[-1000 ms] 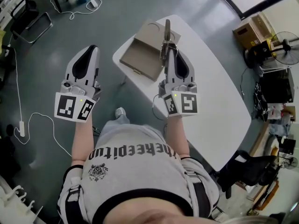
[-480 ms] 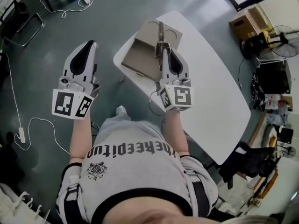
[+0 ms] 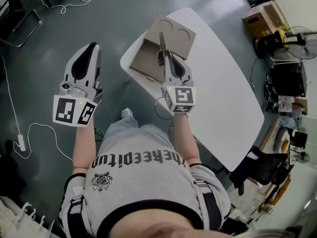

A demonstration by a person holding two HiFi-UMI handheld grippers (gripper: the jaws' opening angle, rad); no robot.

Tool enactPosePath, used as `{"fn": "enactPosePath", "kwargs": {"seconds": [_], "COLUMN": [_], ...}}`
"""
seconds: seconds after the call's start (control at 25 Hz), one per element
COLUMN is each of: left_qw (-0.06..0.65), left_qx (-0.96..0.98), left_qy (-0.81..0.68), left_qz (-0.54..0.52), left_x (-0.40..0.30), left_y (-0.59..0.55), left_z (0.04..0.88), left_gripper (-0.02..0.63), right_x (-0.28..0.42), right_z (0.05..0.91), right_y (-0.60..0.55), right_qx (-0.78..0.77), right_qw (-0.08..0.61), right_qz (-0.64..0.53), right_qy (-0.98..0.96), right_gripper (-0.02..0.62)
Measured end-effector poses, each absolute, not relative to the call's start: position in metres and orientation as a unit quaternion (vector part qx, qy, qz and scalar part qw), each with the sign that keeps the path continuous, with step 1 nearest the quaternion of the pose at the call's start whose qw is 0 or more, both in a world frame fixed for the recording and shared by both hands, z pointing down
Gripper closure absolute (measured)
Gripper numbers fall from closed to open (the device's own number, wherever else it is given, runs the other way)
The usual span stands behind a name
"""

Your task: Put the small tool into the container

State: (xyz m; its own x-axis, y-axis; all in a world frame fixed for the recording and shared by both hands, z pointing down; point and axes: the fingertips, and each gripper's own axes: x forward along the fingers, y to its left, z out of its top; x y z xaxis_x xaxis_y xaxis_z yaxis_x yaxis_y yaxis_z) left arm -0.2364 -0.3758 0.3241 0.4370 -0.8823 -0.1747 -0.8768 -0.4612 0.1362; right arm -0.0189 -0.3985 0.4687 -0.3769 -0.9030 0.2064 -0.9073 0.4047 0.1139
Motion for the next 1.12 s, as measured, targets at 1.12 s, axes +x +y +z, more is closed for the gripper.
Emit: {"fn": "enactPosePath", "kwargs": {"seconds": [1.12], "left_qw": [0.044], "left_qx": [0.831], "left_qy": [-0.546], "left_qz": [-0.099], "left_x": [-0.282], "left_y": [-0.389], "left_z": [0.352], "left_gripper": [0.592], "right_x": [-0.048], "right_z": [0.631], "right_y": [-0.424], "right_qx": [0.42], "right_qw": [0.428], "right_qz": [-0.04], "right_qy": [-0.799], "right_gripper": [0.571]}}
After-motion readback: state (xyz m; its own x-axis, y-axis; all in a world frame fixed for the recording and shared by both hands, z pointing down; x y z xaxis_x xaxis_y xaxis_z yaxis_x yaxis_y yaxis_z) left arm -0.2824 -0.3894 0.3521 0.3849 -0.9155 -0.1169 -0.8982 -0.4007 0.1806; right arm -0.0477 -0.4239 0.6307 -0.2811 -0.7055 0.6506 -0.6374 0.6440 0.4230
